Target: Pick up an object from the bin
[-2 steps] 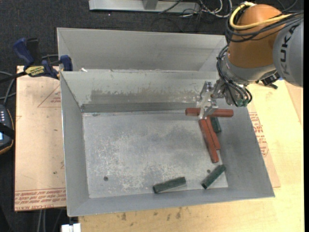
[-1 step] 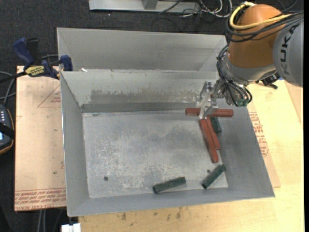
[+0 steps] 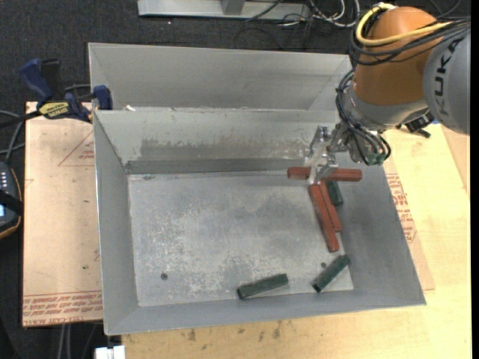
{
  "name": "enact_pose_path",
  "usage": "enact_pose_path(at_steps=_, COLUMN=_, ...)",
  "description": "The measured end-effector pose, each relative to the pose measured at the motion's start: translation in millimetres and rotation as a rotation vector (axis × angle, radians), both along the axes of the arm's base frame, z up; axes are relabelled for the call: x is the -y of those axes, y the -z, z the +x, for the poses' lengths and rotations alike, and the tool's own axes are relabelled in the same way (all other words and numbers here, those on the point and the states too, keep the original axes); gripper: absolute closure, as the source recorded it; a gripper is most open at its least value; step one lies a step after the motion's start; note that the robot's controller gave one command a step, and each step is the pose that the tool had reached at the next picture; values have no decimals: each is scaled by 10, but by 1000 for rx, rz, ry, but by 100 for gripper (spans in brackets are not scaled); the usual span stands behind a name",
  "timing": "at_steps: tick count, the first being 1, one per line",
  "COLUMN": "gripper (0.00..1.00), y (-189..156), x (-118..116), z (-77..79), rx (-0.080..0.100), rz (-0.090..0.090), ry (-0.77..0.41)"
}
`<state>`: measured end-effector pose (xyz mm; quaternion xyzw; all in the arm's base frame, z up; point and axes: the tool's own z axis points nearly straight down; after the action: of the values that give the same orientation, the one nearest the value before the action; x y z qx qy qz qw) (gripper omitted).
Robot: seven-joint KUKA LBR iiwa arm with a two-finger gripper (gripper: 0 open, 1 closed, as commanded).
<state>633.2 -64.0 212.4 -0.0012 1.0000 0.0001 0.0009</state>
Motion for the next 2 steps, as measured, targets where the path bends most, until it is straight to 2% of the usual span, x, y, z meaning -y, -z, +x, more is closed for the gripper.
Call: enact_pose_path(at_steps=2, gripper=100, y=0, x=0, z=0, rx=0, rz=0, ry=0)
